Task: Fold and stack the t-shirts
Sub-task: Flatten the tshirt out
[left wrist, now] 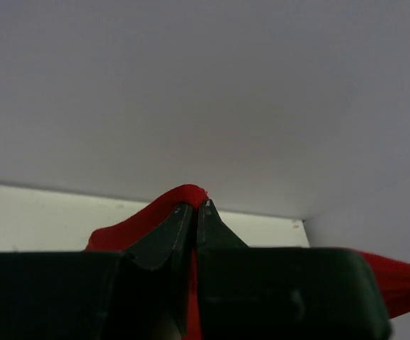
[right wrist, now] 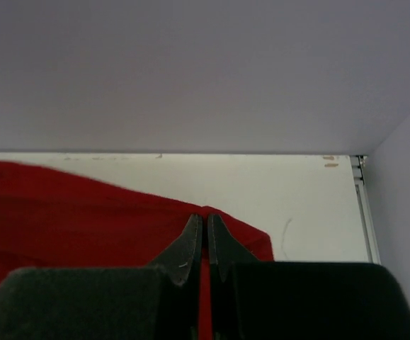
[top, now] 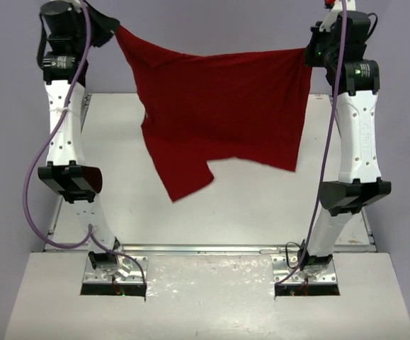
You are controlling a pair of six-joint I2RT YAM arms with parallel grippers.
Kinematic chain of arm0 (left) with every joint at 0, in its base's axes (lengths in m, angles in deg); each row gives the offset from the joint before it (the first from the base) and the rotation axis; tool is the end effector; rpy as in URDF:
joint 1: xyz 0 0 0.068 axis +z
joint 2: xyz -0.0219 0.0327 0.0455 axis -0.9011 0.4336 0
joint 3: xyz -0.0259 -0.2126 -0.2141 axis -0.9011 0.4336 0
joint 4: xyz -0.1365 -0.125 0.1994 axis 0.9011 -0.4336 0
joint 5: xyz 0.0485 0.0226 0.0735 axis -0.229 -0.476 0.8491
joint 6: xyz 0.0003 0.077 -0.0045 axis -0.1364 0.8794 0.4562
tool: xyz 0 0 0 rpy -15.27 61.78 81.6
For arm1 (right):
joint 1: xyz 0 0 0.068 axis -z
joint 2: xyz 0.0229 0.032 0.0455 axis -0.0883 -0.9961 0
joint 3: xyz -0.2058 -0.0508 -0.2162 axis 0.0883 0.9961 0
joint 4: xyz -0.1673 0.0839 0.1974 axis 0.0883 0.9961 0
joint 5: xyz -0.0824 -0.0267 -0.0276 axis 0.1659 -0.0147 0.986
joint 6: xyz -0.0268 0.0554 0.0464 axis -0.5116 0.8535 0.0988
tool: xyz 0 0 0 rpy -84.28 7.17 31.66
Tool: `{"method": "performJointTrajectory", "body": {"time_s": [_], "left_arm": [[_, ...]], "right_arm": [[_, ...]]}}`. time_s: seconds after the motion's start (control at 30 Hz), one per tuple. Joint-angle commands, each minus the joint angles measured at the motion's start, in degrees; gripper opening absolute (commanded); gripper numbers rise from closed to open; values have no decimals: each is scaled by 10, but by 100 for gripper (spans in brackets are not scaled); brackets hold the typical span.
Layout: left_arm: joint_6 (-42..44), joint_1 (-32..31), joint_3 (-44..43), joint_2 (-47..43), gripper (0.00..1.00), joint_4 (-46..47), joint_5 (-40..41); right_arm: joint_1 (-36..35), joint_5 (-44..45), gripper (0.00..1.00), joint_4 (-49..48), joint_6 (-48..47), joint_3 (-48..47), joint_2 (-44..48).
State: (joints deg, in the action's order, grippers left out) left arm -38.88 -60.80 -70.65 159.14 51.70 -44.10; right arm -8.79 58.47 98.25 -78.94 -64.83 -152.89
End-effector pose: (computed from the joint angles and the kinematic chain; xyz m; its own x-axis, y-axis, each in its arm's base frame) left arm 0.4653 0.0128 0.5510 -0.1621 -0.4891 -0.8570 0.1131 0.8536 -0.5086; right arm 0.4248 0.0222 0.5398 -0.2656 0.1651 -0.9498 0.0663 0.9860 0.1528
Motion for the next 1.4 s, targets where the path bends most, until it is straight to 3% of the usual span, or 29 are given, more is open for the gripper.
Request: {"method": "performJointTrajectory", "body": {"time_s": [0.0, 0.17, 0.33, 0.4, 0.43, 0.53, 0.73, 0.93, 1.1, 1.17, 1.27, 1.37], "left_arm": [[-49, 33, -65, -15, 0, 172, -95], [-49, 59, -7, -76, 0, 242, -141], [-5, 57, 123, -180, 0, 248, -153], [18, 56, 276, -256, 1, 231, -119], [24, 56, 277, -286, 0, 235, -111], [32, 54, 526, -415, 0, 263, -76], [25, 45, 795, -624, 0, 277, -61], [-4, 44, 915, -783, 0, 101, -39], [-35, 44, 986, -877, 0, -4, 1], [-50, 44, 1021, -894, 0, -32, -26], [-62, 45, 1053, -925, 0, -62, -76], [-61, 29, 1054, -948, 1, -118, -42]], "right_arm": [[63, -45, 1, -101, 25, -27, 17], [145, -145, 1, -128, 72, -9, 27], [150, -211, 1, -142, 77, 98, 68], [150, -236, 1, -173, 75, 205, 119], [150, -241, 1, -173, 72, 255, 143], [151, -225, 1, -249, 84, 467, 263], [150, -166, 1, -223, 130, 698, 430], [150, -174, 1, -211, 188, 970, 601], [151, -212, 1, -194, 238, 1087, 685], [150, -203, 1, -180, 256, 1120, 733], [150, -201, 1, -155, 270, 1137, 790], [151, -213, 1, -133, 283, 1152, 828]]}}
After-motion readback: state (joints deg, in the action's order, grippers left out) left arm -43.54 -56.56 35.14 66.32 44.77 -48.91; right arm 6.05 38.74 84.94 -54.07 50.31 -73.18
